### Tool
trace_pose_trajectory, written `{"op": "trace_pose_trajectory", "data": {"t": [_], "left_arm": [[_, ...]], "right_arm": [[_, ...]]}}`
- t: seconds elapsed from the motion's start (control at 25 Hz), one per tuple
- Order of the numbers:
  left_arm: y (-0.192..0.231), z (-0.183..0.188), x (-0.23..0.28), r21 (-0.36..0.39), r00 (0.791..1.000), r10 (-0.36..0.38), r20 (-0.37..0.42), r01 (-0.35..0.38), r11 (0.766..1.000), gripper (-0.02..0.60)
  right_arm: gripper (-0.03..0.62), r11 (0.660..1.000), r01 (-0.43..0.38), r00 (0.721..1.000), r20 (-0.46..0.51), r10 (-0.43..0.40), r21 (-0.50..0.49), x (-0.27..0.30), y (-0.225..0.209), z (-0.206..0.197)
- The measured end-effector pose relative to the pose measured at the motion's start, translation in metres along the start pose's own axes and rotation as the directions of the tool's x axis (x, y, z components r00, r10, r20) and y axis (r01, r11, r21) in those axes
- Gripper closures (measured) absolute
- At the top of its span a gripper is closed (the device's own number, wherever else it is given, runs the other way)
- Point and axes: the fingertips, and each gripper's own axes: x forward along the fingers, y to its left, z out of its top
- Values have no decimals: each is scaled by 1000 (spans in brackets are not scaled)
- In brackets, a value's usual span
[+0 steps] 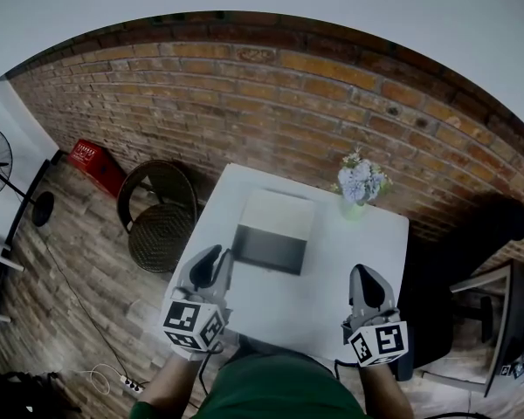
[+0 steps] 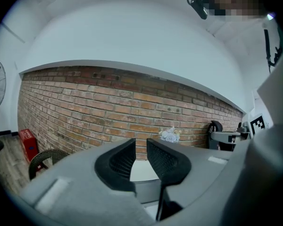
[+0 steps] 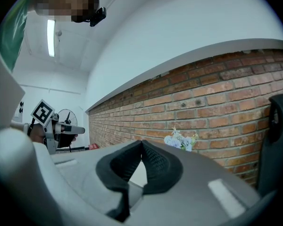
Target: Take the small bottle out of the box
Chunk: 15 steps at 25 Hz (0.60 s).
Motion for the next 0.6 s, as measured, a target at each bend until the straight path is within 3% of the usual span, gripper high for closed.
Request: {"op": "trace_pose_trajectory", "data": {"t": [0.6], "left_arm": [[-2, 0, 1, 14, 1000, -23, -9, 23, 1000, 502]], "right_arm": [[591, 1000, 11, 1000, -3, -11, -2, -6, 4, -1]]}}
